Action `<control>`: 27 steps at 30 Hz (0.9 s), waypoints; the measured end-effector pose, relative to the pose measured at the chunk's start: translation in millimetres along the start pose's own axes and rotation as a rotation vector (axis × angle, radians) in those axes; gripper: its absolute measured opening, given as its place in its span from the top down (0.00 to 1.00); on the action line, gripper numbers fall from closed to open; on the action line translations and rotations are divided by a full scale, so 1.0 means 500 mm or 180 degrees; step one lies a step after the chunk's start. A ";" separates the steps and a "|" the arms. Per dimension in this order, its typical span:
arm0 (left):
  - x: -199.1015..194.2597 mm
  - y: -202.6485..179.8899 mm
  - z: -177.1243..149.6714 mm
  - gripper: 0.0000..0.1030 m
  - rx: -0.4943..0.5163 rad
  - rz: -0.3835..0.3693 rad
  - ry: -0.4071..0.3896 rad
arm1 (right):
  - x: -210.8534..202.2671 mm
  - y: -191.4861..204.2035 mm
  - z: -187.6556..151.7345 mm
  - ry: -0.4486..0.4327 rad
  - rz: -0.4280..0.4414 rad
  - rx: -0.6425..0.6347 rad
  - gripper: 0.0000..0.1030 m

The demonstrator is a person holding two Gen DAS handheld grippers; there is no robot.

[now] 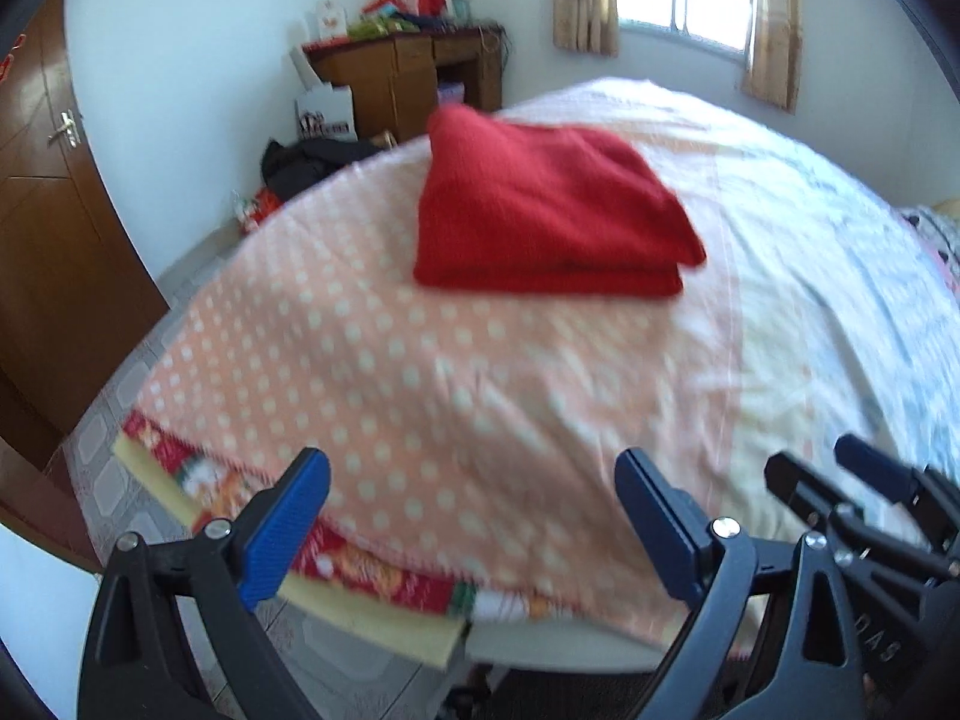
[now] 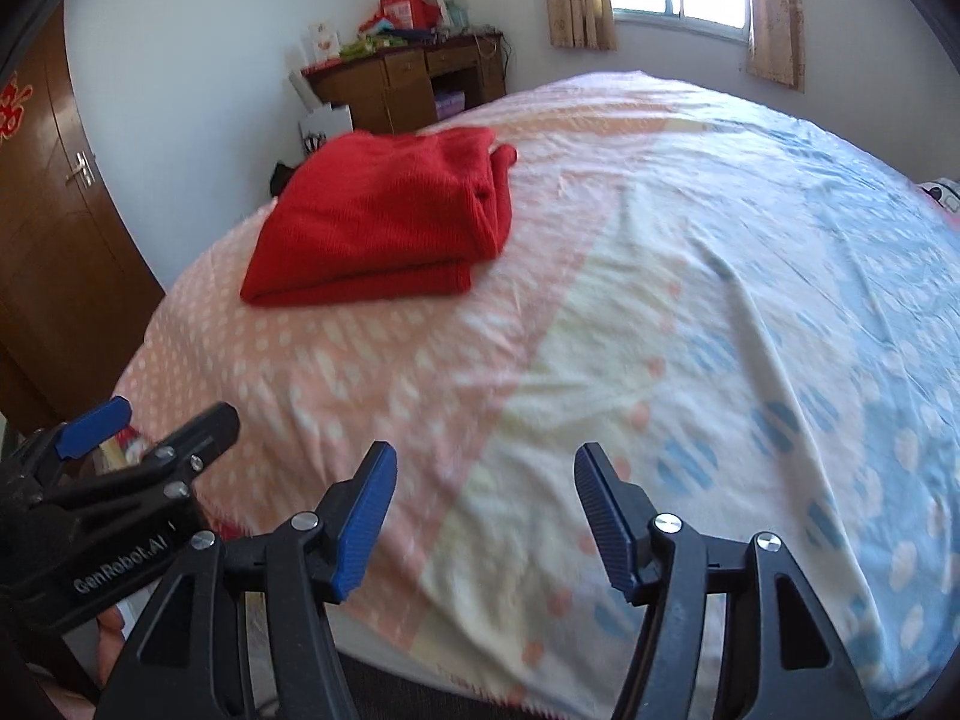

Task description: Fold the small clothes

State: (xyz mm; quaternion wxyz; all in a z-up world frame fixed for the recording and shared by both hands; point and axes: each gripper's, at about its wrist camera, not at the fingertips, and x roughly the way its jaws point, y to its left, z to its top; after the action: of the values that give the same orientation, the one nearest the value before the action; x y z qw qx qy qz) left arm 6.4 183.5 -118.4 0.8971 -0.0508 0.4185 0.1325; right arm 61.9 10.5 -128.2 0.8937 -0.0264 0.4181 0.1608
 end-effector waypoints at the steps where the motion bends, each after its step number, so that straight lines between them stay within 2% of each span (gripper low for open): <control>1: 0.004 -0.001 -0.009 0.05 0.0044 0.0022 0.0052 | -0.003 0.001 -0.004 0.0061 -0.0028 -0.0019 0.38; 4: 0.007 0.001 -0.038 0.05 0.0122 0.0085 0.0130 | -0.010 0.003 -0.017 0.0193 -0.0053 -0.0028 0.36; 7: 0.011 0.007 -0.038 0.05 0.0020 0.0047 0.0266 | -0.014 0.003 -0.019 0.0250 -0.0020 0.0041 0.36; 12: -0.037 0.006 -0.027 0.05 0.0042 0.0140 0.0073 | -0.040 0.018 -0.020 0.0355 0.0085 0.0073 0.35; 16: -0.102 0.005 -0.009 0.05 0.0023 0.0080 -0.0207 | -0.097 0.033 -0.017 0.0127 0.0070 0.0030 0.35; 19: -0.154 -0.001 -0.003 0.05 0.0071 0.0161 -0.0463 | -0.141 0.043 -0.009 -0.0063 0.0055 0.0002 0.35; 22: -0.198 0.006 0.006 0.04 0.0030 0.0040 -0.0613 | -0.199 0.047 -0.001 -0.0317 0.0040 0.0003 0.35; 25: -0.247 0.014 0.011 0.00 0.0003 0.0036 -0.0883 | -0.255 0.046 0.003 -0.0597 0.0016 0.0020 0.30; 26: -0.257 0.014 0.011 0.00 0.0006 0.0048 -0.0955 | -0.290 0.046 0.005 -0.0810 -0.0015 0.0028 0.27; 27: -0.275 0.013 0.011 0.00 0.0008 0.0076 -0.1072 | -0.290 0.046 0.005 -0.0810 -0.0015 0.0028 0.25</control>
State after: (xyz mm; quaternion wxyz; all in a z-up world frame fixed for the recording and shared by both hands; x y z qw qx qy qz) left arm -75.6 163.8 -9.8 0.9530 -0.0217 0.2629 0.1492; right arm -29.9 -5.9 -14.8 0.9400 -0.0028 0.3020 0.1590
